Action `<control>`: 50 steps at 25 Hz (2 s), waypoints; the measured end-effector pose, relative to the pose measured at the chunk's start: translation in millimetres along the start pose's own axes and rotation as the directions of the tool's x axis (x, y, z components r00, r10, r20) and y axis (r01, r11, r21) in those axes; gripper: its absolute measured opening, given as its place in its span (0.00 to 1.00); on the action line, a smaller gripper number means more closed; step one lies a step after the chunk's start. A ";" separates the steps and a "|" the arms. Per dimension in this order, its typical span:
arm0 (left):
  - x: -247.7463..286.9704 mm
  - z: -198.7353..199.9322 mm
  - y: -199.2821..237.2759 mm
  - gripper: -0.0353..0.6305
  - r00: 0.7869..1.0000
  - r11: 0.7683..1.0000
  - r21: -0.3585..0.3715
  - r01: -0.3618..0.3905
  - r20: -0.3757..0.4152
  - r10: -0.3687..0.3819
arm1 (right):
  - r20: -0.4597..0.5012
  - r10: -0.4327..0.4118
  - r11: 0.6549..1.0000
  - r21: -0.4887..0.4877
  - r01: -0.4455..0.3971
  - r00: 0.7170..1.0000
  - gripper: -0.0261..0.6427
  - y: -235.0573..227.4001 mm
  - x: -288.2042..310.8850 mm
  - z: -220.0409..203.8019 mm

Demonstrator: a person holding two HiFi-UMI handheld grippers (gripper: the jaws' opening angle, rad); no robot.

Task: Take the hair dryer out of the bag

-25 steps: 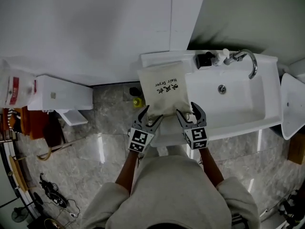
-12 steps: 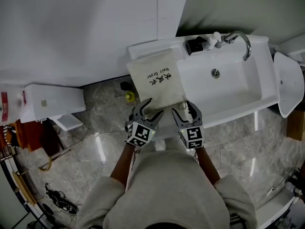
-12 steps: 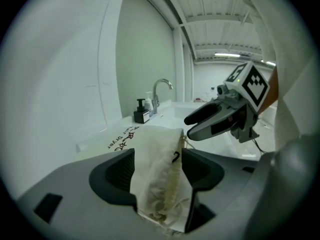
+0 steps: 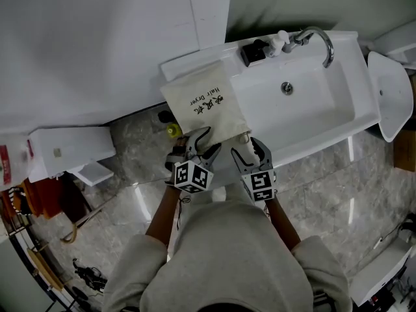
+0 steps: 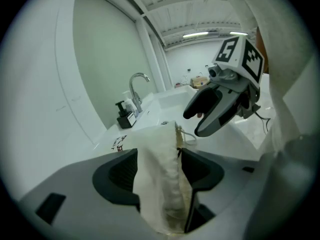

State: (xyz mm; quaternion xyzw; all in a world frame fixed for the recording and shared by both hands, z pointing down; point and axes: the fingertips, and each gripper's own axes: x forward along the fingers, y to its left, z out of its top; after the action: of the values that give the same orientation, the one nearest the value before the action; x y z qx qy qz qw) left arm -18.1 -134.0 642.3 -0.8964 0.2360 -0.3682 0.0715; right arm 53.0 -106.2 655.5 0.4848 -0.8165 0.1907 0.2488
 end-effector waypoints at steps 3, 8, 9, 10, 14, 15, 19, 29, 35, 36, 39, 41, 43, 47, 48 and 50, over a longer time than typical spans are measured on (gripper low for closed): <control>6.3 1.3 -2.9 0.44 1.000 0.997 0.075 0.020 -0.018 -0.018 | -0.009 -0.004 1.000 0.001 0.004 1.000 0.47 -1.2 0.9 -4.0; 8.5 2.0 -0.6 0.31 0.999 0.999 0.028 0.043 -0.015 -0.043 | -0.022 0.002 1.000 -0.005 -0.002 1.000 0.46 1.3 3.0 -7.6; 8.1 2.3 1.0 0.28 0.999 0.999 0.009 0.045 -0.011 -0.045 | -0.022 0.003 1.000 -0.004 -0.003 1.000 0.46 1.7 3.4 -7.7; 7.3 2.7 2.6 0.25 0.999 0.999 -0.008 0.045 -0.008 -0.045 | -0.022 0.005 1.000 -0.003 -0.005 1.000 0.46 2.4 3.4 -7.9; 2.9 8.4 12.0 0.17 0.999 0.996 -0.084 0.041 0.011 -0.040 | -0.020 0.026 1.000 -0.010 -0.027 0.999 0.43 7.4 3.9 -8.0; 1.1 10.5 15.6 0.14 0.999 0.994 -0.101 0.039 0.018 -0.037 | -0.020 0.033 0.999 -0.014 -0.034 0.999 0.42 9.3 4.8 -7.2; -4.8 19.3 25.6 0.11 0.999 0.990 -0.137 0.039 0.033 -0.034 | -0.003 0.057 0.998 -0.028 -0.057 0.998 0.42 16.8 10.6 -2.2; -14.1 29.3 38.9 0.09 0.999 0.987 -0.156 0.033 0.044 -0.026 | -0.009 0.132 0.991 -0.034 -0.132 0.991 0.42 40.5 35.4 18.7; -15.6 34.5 44.1 0.09 0.998 0.986 -0.159 0.042 0.048 -0.034 | -0.026 0.127 0.992 -0.018 -0.127 0.992 0.53 47.4 58.9 24.7; -15.2 35.5 45.2 0.09 0.998 0.986 -0.157 0.045 0.048 -0.038 | -0.033 0.116 0.993 -0.019 -0.116 0.993 0.55 47.5 62.1 25.4; -13.7 38.5 49.0 0.09 0.998 0.988 -0.147 0.054 0.047 -0.048 | -0.049 0.090 0.996 -0.023 -0.091 0.995 0.59 46.9 72.2 27.0; -12.9 40.2 50.4 0.09 0.998 0.988 -0.140 0.059 0.045 -0.053 | -0.058 0.079 0.996 -0.022 -0.081 0.995 0.60 46.1 77.7 27.9; -12.1 41.5 51.2 0.09 0.997 0.988 -0.141 0.063 0.044 -0.058 | -0.065 0.074 0.997 -0.016 -0.075 0.995 0.60 44.7 83.6 28.5; -11.1 42.6 51.5 0.09 0.997 0.986 -0.153 0.072 0.046 -0.066 | -0.085 0.075 0.997 0.001 -0.075 0.994 0.60 41.3 94.8 28.9; -10.6 42.6 51.8 0.09 0.997 0.985 -0.156 0.074 0.047 -0.068 | -0.089 0.077 0.997 0.014 -0.076 0.993 0.60 40.6 97.6 29.5; -9.0 43.0 52.2 0.09 0.996 0.983 -0.166 0.081 0.049 -0.074 | -0.095 0.081 0.996 0.046 -0.077 0.992 0.58 39.0 103.5 30.7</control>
State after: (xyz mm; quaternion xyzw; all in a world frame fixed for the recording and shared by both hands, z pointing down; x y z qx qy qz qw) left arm -13.1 -177.6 590.0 -0.9155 0.2296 -0.3302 -0.0137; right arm -30.5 -177.5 689.2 0.4475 -0.8179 0.2409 0.2699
